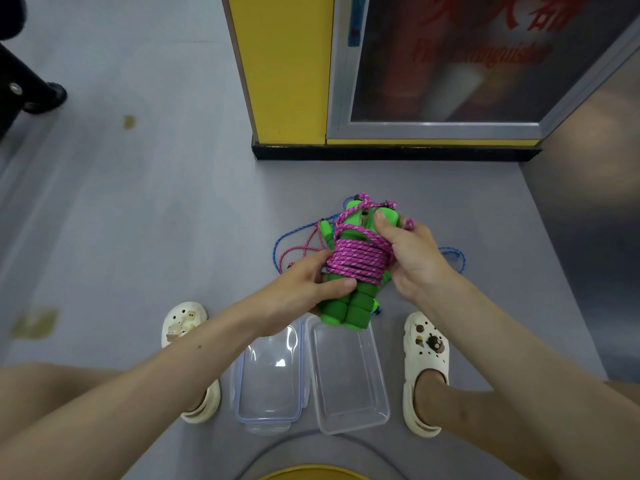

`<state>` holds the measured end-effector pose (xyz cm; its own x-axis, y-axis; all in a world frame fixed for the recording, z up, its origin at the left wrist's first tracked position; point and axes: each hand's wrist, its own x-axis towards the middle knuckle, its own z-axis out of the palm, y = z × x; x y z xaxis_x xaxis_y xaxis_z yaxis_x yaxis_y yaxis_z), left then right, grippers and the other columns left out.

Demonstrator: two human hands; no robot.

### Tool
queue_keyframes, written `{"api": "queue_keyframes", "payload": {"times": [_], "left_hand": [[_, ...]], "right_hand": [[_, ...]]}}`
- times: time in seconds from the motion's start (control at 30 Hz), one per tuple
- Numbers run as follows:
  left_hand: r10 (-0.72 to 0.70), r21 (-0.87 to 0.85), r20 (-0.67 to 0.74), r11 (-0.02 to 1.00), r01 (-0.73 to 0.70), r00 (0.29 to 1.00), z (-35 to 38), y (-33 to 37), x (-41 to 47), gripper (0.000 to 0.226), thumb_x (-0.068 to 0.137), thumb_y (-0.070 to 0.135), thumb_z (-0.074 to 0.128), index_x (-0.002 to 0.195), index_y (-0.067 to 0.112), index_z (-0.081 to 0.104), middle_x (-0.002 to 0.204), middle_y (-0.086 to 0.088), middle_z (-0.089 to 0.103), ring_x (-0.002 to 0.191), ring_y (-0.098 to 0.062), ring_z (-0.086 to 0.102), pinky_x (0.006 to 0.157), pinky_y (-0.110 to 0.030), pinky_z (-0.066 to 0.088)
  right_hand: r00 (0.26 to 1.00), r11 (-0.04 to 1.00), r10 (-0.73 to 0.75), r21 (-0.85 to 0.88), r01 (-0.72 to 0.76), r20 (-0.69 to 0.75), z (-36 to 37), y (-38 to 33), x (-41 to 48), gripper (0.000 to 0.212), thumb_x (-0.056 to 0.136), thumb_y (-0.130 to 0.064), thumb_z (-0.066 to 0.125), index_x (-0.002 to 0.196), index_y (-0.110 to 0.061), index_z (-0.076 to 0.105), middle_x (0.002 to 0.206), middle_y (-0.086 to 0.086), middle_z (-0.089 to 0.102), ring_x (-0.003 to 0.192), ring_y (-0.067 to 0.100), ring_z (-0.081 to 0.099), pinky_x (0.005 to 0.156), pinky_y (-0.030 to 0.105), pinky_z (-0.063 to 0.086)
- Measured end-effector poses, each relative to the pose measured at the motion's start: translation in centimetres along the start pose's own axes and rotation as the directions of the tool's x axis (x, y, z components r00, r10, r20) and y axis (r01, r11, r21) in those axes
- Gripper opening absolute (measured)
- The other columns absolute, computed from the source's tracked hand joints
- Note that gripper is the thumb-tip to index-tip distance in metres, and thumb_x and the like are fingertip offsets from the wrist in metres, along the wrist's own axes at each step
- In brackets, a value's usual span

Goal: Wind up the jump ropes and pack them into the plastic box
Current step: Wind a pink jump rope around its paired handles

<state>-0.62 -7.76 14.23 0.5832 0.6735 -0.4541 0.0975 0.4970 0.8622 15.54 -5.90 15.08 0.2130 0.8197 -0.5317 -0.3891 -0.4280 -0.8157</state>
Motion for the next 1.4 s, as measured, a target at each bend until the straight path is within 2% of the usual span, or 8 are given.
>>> {"api": "queue_keyframes", "payload": {"times": [0.2,0.33,0.53,0.63,0.77,1.0,1.27,1.4], "left_hand": [[0.000,-0.155,-0.012,0.988,-0.002,1.000,-0.4,-0.2,-0.1,0.054,0.082,0.020,0.061,0.134,0.016,0.046,0.112,-0.004,0.070,0.104,-0.023,0.066,0.085,-0.031,0.055],[-0.008,-0.203,-0.067,0.979,-0.006,0.998,0.2,-0.2,0.3,0.060,0.078,0.029,0.066,0.134,0.023,0.046,0.114,-0.006,0.069,0.102,-0.025,0.068,0.079,-0.035,0.057],[-0.038,-0.224,0.014,0.974,0.040,0.999,0.8,-0.1,0.8,0.060,0.080,0.004,0.070,0.132,0.017,0.043,0.109,-0.015,0.069,0.097,-0.039,0.067,0.083,-0.046,0.056],[-0.017,-0.203,-0.117,0.979,-0.007,0.993,0.5,0.0,1.1,0.042,0.083,0.000,0.065,0.122,0.008,0.052,0.098,-0.013,0.071,0.087,-0.033,0.069,0.079,-0.044,0.056],[0.009,-0.226,-0.274,0.971,-0.074,0.962,-0.9,0.4,1.3,0.029,0.081,-0.004,0.065,0.106,0.010,0.061,0.093,-0.010,0.070,0.083,-0.027,0.068,0.070,-0.034,0.058],[0.049,-0.207,-0.268,0.972,-0.107,0.962,-1.5,0.9,0.8,0.068,0.079,-0.008,0.067,0.130,0.030,0.044,0.105,-0.007,0.069,0.083,-0.029,0.071,0.063,-0.036,0.059],[0.081,-0.051,-0.290,0.994,-0.100,0.954,-2.2,1.0,0.6,0.070,0.076,-0.002,0.073,0.134,0.024,0.042,0.117,-0.010,0.065,0.099,-0.033,0.067,0.080,-0.041,0.058],[0.088,0.007,-0.387,0.996,-0.092,0.918,-2.6,0.6,0.9,0.069,0.075,0.000,0.075,0.130,0.024,0.042,0.112,-0.008,0.065,0.093,-0.029,0.069,0.072,-0.035,0.059]], "right_hand": [[0.992,0.970,0.123,0.208,-0.121,0.007,0.3,-0.6,-0.6,0.028,0.091,-0.010,0.059,0.116,0.000,0.055,0.091,0.014,0.067,0.059,0.019,0.070,0.051,0.035,0.057],[0.993,0.960,0.119,0.255,-0.114,-0.005,0.6,-0.8,-0.7,0.025,0.092,-0.012,0.057,0.115,-0.001,0.055,0.099,0.017,0.067,0.068,0.021,0.070,0.059,0.043,0.059],[0.996,0.974,0.079,0.209,-0.086,0.040,0.7,0.0,-0.5,0.036,0.094,-0.026,0.055,0.120,-0.001,0.056,0.107,0.017,0.069,0.090,0.025,0.071,0.068,0.039,0.059],[0.995,0.994,0.076,0.072,-0.081,0.069,0.2,0.2,-0.2,0.036,0.099,-0.033,0.044,0.113,-0.004,0.061,0.104,0.014,0.071,0.092,0.023,0.070,0.074,0.038,0.058],[0.991,0.957,0.091,-0.285,-0.060,0.097,0.0,0.5,-0.9,0.034,0.103,-0.023,0.037,0.098,-0.004,0.065,0.080,0.015,0.073,0.070,0.025,0.072,0.062,0.030,0.059],[0.999,0.886,0.022,-0.463,-0.007,0.027,-0.6,0.3,-0.7,0.022,0.100,-0.002,0.037,0.104,0.003,0.058,0.070,0.019,0.059,0.037,0.008,0.056,0.040,0.017,0.049],[0.996,0.853,0.063,-0.522,-0.020,0.064,-1.1,0.1,-1.1,0.003,0.084,-0.001,0.066,0.085,-0.003,0.068,0.068,0.009,0.063,0.055,0.012,0.057,0.045,0.015,0.048],[0.977,0.779,-0.103,-0.595,0.197,0.188,-0.6,0.2,-1.7,0.012,0.078,0.002,0.072,0.079,-0.010,0.071,0.069,0.006,0.065,0.055,0.012,0.062,0.057,0.019,0.055]]}}
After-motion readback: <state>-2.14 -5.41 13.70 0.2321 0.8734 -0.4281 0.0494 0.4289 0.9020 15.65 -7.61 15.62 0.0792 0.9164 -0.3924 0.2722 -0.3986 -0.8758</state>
